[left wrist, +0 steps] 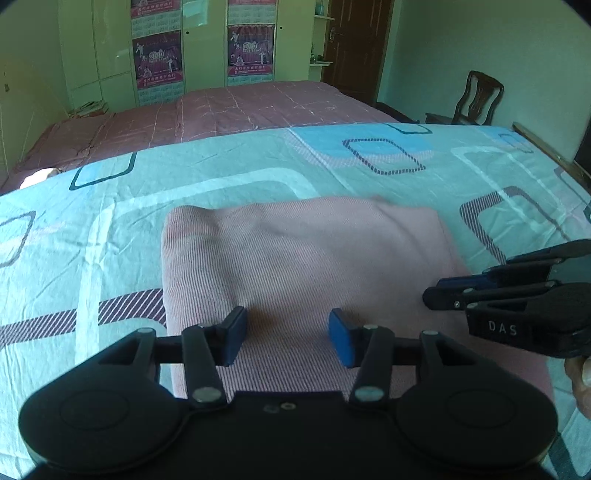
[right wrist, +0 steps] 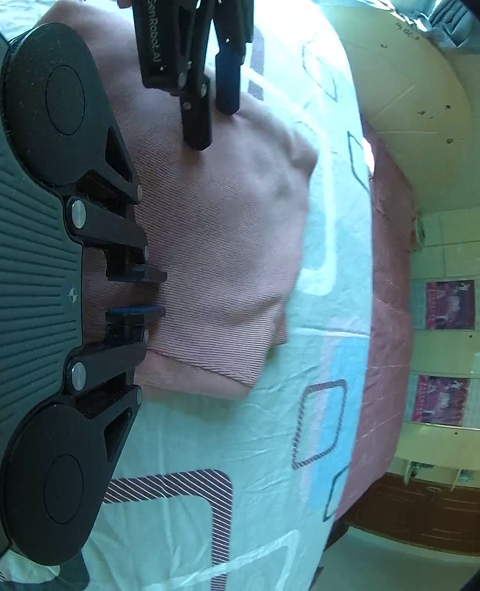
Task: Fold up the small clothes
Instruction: 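Move both open grippers to the folded edge of the pink bundle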
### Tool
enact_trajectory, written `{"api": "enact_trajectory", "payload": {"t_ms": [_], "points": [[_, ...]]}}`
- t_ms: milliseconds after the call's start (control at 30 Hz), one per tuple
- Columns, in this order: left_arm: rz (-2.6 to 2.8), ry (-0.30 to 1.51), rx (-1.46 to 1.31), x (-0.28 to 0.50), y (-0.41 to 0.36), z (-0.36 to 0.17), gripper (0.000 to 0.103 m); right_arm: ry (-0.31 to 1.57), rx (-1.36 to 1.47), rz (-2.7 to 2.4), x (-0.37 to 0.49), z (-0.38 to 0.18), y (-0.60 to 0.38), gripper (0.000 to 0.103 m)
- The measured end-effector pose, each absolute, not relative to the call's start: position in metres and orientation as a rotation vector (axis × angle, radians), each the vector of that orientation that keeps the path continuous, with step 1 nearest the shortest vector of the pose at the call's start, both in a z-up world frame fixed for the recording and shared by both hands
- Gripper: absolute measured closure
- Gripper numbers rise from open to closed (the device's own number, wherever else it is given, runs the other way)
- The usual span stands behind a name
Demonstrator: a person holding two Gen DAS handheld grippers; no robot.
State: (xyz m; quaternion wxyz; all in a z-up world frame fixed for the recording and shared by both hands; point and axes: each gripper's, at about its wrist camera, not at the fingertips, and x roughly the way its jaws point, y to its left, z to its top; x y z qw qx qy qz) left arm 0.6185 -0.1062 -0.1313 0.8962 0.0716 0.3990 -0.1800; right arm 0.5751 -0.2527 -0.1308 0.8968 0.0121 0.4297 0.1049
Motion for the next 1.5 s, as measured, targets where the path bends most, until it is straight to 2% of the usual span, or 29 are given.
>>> {"api": "enact_trajectory", "payload": {"t_ms": [267, 400, 500, 600, 1067, 1200, 1267, 1300, 1367, 1400, 1433, 1467, 1500], "points": [[-0.359, 0.805, 0.142, 0.572, -0.095, -0.113, 0.055, 0.809, 0.075, 0.264, 0.522, -0.100, -0.264, 0.093], [-0.358, 0.811, 0.150, 0.536, -0.091, -0.116, 0.055, 0.831, 0.057, 0.289, 0.487, -0.107, -0.261, 0.093], [-0.351, 0.843, 0.160, 0.526, -0.093, -0.129, 0.055, 0.889, 0.024, 0.273, 0.477, -0.132, -0.258, 0.093], [-0.336, 0.824, 0.248, 0.521, -0.106, -0.132, 0.053, 0.885, 0.020, 0.267, 0.477, -0.131, -0.256, 0.093], [-0.300, 0.882, 0.176, 0.484, -0.088, -0.146, 0.049, 0.885, -0.030, 0.315, 0.446, -0.139, -0.266, 0.093], [-0.293, 0.890, 0.185, 0.473, -0.082, -0.142, 0.045, 0.886, -0.054, 0.331, 0.439, -0.136, -0.277, 0.093], [-0.292, 0.869, 0.170, 0.465, -0.075, -0.137, 0.033, 0.875, 0.026, 0.337, 0.433, -0.128, -0.294, 0.092], [-0.275, 0.849, 0.179, 0.462, -0.073, -0.134, 0.016, 0.863, 0.078, 0.346, 0.432, -0.125, -0.303, 0.092], [-0.240, 0.821, 0.197, 0.464, -0.071, -0.131, 0.015, 0.834, 0.136, 0.348, 0.435, -0.120, -0.316, 0.091], [-0.226, 0.829, 0.187, 0.469, -0.071, -0.129, 0.015, 0.817, 0.147, 0.343, 0.438, -0.118, -0.320, 0.088], [-0.213, 0.832, 0.173, 0.472, -0.071, -0.127, 0.015, 0.804, 0.157, 0.338, 0.441, -0.118, -0.324, 0.065], [-0.202, 0.827, 0.166, 0.475, -0.071, -0.125, 0.015, 0.784, 0.171, 0.331, 0.444, -0.116, -0.327, 0.024], [-0.191, 0.819, 0.167, 0.477, -0.073, -0.123, 0.015, 0.758, 0.180, 0.335, 0.446, -0.115, -0.329, 0.012]]}}
